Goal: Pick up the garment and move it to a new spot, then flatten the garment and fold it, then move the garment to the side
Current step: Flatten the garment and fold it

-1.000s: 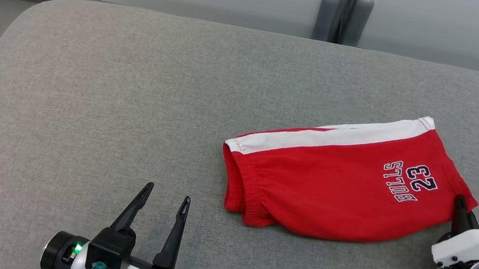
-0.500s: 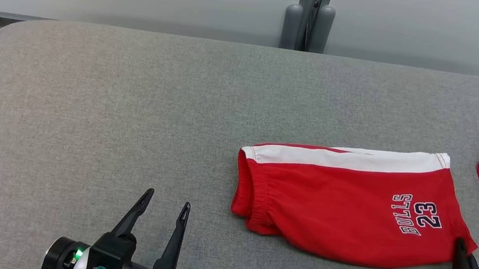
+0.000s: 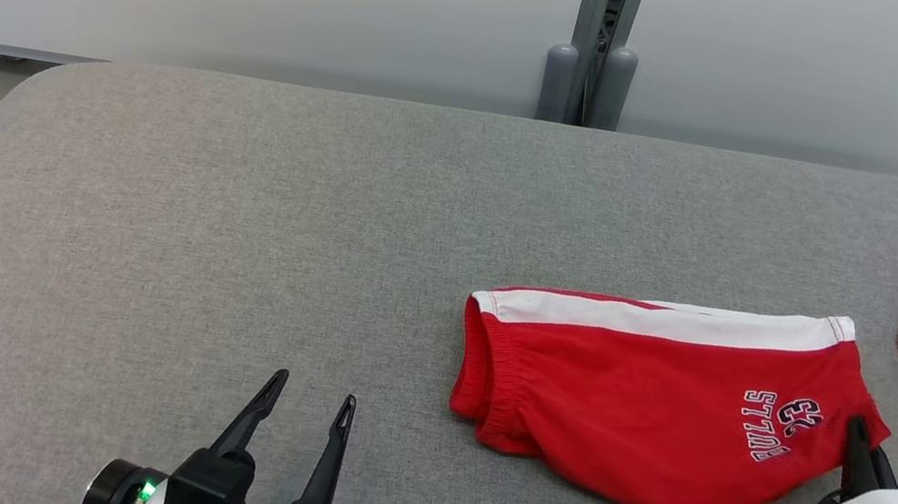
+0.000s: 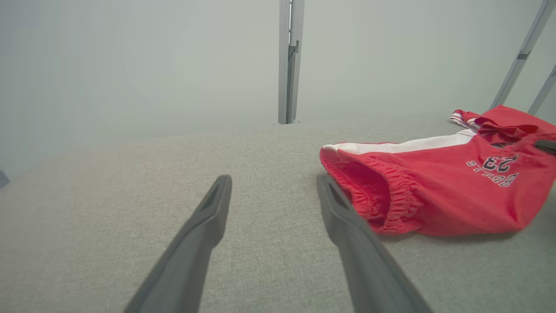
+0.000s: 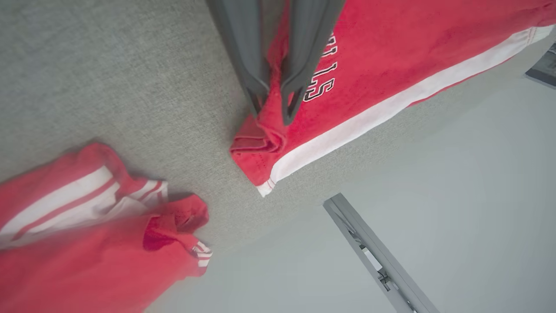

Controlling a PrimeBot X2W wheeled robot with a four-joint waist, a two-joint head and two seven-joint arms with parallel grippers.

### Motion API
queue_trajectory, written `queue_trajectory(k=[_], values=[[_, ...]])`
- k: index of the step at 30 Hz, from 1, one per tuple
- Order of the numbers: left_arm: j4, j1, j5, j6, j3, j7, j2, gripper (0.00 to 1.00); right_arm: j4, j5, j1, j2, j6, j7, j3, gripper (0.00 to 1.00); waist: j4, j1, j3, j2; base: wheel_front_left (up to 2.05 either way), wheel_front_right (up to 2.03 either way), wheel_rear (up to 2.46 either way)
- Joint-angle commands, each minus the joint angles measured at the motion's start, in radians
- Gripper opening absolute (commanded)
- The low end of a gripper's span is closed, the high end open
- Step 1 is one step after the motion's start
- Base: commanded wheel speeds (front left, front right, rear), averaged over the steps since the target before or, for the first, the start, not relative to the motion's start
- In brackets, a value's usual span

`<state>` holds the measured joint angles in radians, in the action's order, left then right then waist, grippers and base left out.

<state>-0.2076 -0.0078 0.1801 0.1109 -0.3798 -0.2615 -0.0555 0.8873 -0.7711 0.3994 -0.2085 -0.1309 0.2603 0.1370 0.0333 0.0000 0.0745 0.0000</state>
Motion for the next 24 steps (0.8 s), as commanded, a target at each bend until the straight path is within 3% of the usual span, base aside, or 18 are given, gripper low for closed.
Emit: queue_trajectory(k=[1,13,24], values=[[-0.002,0.007,0.003,-0.006,0.001,-0.004,-0.003,1.00,-0.019,0.010,-0.007,0.002,0.000,0.008,0.001,0.00,0.008,0.0000,-0.004,0.0000,0.00,0.00,0.00],[-0.034,0.005,-0.005,-0.012,-0.017,-0.004,0.000,1.00,-0.201,0.060,0.022,0.057,0.000,-0.007,0.137,0.00,0.056,0.0000,-0.028,0.0000,0.00,0.00,0.00],[-0.053,0.013,-0.004,-0.015,-0.026,-0.004,0.001,1.00,-0.258,0.059,0.038,0.127,0.000,-0.043,0.290,0.00,0.078,0.0000,-0.041,0.0000,0.00,0.00,0.00]])
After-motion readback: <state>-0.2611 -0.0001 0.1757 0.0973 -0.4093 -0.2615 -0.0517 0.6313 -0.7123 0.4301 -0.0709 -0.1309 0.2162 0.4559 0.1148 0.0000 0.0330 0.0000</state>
